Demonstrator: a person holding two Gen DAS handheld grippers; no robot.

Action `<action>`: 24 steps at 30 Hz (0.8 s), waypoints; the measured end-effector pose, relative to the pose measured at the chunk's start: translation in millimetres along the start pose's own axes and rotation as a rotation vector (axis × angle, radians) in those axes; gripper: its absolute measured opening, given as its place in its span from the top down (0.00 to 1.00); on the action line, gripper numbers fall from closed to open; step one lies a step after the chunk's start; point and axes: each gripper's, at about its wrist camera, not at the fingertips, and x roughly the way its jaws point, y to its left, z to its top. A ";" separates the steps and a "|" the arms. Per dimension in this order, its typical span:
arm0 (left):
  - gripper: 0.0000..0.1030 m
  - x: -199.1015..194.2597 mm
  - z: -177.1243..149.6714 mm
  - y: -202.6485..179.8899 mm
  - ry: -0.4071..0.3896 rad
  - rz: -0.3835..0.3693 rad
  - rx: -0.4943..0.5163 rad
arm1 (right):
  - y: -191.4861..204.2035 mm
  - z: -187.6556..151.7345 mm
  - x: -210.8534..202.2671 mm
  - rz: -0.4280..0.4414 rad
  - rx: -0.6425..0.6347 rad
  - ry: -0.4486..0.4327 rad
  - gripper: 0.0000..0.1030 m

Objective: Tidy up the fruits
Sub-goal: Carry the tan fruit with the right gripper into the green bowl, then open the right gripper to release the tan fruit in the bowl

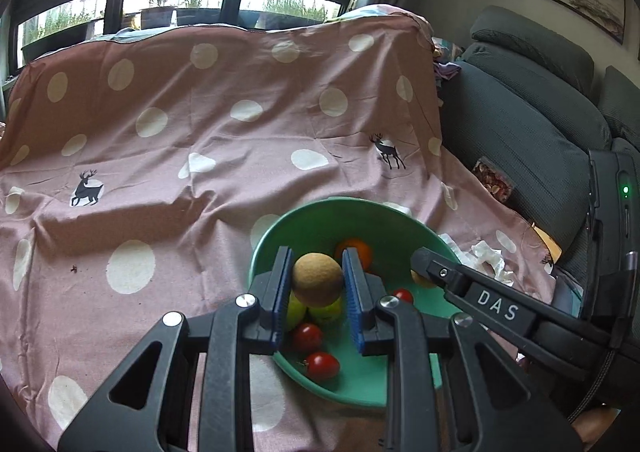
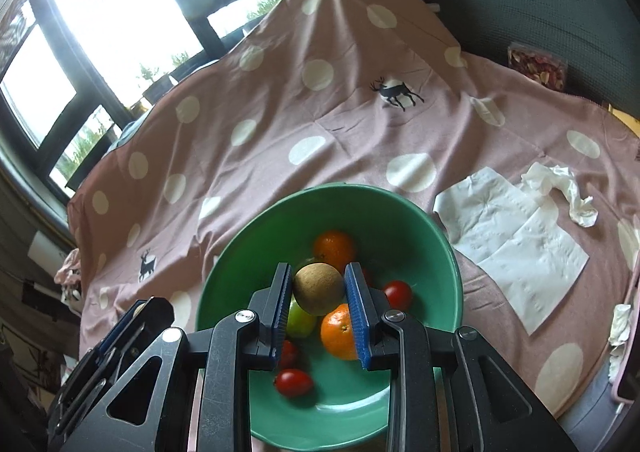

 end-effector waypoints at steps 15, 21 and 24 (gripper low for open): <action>0.26 9.4 -1.5 3.2 0.024 0.024 -0.038 | -19.4 1.5 4.4 -0.065 0.043 0.032 0.65; 0.19 -4.8 -0.3 5.9 0.009 0.036 -0.042 | -15.1 2.1 -2.4 -0.067 0.026 0.014 0.60; 0.19 -10.9 -0.7 6.3 -0.001 0.040 -0.039 | -11.1 2.3 -5.5 -0.059 0.010 0.009 0.60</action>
